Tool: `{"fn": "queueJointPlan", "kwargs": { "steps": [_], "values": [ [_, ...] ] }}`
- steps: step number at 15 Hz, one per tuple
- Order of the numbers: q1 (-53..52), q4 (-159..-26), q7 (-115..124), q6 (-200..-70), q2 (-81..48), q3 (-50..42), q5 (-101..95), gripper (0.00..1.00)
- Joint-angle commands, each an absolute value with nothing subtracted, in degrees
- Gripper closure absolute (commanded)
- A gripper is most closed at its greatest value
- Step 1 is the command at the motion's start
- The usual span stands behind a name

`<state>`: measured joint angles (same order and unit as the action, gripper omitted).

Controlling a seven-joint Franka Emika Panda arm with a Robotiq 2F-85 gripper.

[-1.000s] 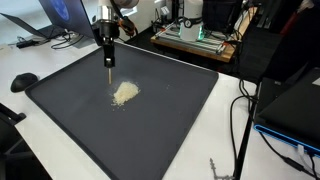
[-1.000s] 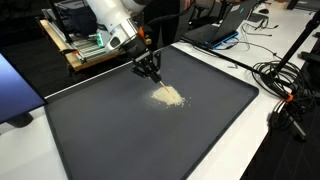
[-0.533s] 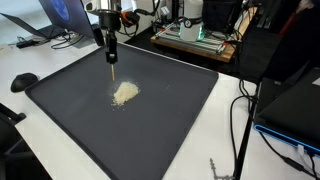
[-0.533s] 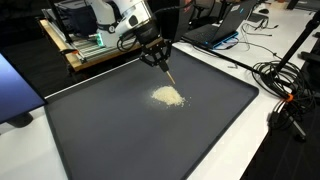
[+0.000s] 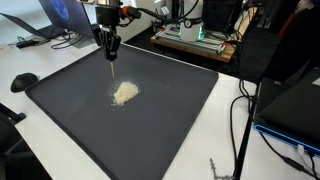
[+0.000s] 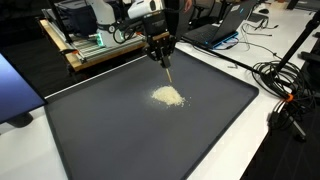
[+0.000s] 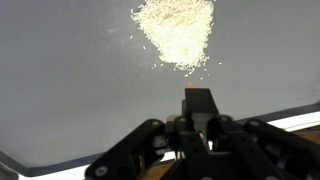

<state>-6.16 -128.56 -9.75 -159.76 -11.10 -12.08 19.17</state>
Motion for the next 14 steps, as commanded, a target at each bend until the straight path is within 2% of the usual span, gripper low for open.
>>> {"fn": "queueJointPlan", "kwargs": {
  "steps": [1,9,14],
  "values": [
    [-3.80,-126.48,-3.51,-153.74,-9.64,-9.54,5.65,0.96],
    [-3.38,-119.40,-3.54,-141.57,-12.71,-4.51,-4.47,0.96],
    [-3.62,-117.68,-2.22,-140.65,-16.36,-3.87,-8.37,0.96]
  ]
}}
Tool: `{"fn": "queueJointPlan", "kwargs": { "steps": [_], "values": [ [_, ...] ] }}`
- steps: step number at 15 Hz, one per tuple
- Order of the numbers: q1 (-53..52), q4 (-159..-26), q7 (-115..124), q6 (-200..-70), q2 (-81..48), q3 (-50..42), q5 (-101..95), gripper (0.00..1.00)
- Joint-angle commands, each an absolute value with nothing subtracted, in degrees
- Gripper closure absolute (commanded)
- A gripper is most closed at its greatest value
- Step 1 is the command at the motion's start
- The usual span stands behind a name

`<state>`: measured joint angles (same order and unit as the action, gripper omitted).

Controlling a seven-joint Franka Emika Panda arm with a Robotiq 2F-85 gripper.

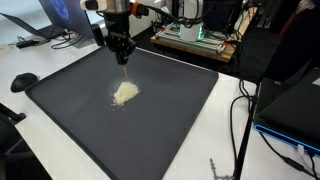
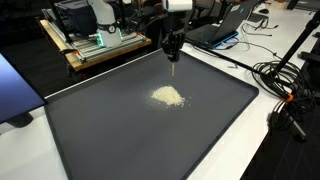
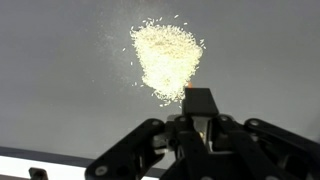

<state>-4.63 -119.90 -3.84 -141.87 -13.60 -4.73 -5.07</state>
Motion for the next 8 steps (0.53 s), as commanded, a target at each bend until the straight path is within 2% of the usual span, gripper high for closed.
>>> {"fn": "queueJointPlan", "kwargs": {
  "steps": [1,8],
  "values": [
    [-3.61,-117.47,-2.06,-140.77,-17.09,-3.99,-8.99,0.96],
    [-3.56,-116.38,-1.25,-142.88,-22.52,-4.34,-9.65,0.96]
  ]
}}
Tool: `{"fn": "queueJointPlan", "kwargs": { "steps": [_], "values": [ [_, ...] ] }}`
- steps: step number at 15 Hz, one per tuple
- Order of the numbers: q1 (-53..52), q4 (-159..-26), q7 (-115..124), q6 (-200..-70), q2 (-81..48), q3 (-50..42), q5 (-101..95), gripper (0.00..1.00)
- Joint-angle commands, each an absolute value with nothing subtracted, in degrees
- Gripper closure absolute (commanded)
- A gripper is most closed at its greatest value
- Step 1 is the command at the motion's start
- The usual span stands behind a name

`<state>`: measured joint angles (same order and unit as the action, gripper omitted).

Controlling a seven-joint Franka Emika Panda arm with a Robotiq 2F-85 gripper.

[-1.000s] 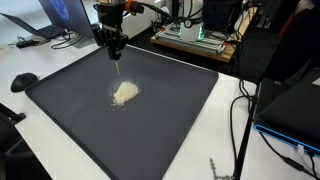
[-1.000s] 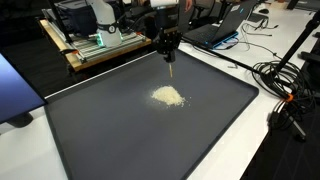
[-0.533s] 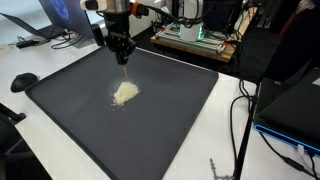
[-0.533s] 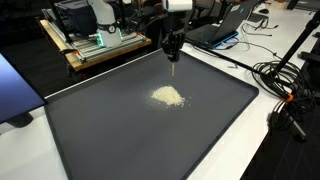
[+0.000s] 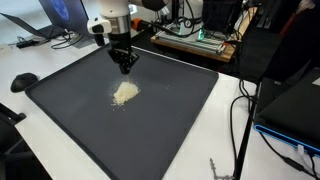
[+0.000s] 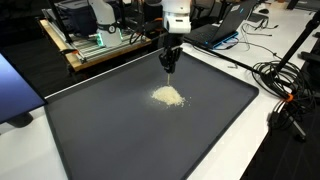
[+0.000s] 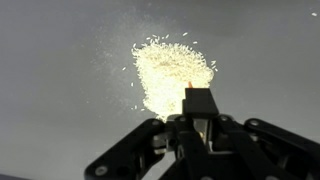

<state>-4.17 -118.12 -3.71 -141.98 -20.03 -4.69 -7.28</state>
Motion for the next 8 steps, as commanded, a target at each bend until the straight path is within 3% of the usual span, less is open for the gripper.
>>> {"fn": "queueJointPlan", "kwargs": {
  "steps": [1,8],
  "values": [
    [-3.73,-116.19,-0.68,-143.75,-23.23,-4.52,-9.92,0.96],
    [-4.76,-114.32,2.34,-147.09,-27.24,-5.45,-12.04,0.96]
  ]
}}
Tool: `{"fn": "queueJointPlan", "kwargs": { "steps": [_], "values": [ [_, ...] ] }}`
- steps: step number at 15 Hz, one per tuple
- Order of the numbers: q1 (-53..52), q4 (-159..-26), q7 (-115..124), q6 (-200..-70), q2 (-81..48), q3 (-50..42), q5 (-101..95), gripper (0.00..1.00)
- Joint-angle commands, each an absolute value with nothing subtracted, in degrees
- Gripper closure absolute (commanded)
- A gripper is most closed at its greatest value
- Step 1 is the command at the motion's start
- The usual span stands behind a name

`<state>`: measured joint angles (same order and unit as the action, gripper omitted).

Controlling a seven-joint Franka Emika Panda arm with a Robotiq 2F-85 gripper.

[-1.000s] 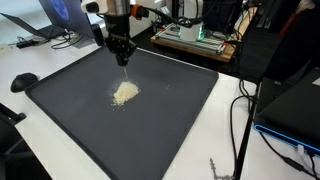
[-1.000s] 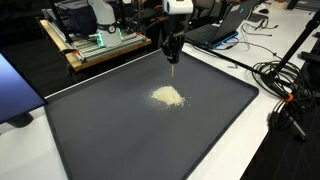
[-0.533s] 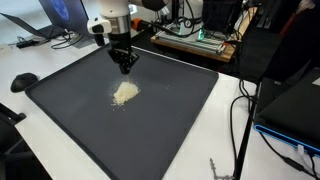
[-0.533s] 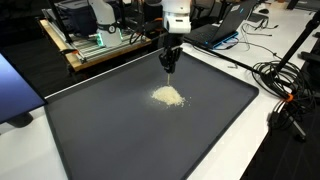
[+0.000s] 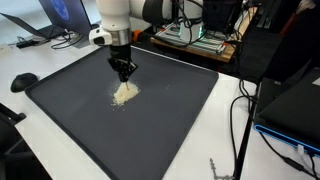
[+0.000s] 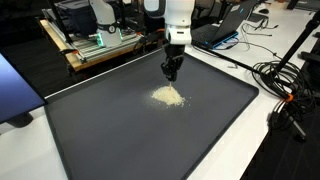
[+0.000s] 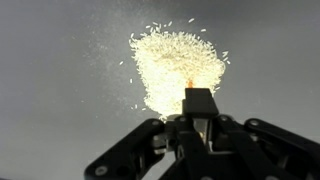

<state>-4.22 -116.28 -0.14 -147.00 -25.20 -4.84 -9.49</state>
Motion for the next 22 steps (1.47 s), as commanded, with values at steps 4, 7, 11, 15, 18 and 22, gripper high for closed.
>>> {"fn": "queueJointPlan", "kwargs": {
  "steps": [4,7,11,15,18,22],
  "values": [
    [-3.64,-115.13,0.61,-146.88,-26.71,-4.17,-10.40,0.85],
    [-3.64,-115.07,0.60,-146.88,-26.78,-4.15,-10.40,0.85],
    [-3.48,-115.07,-0.21,-146.57,-27.00,-3.57,-10.03,0.96],
    [-3.35,-116.11,-0.92,-147.30,-26.22,-2.95,-9.93,0.96],
    [-3.76,-116.26,0.24,-147.35,-26.12,-3.63,-10.63,0.96],
    [-4.23,-116.91,0.98,-147.48,-25.27,-4.22,-11.43,0.96]
  ]
}}
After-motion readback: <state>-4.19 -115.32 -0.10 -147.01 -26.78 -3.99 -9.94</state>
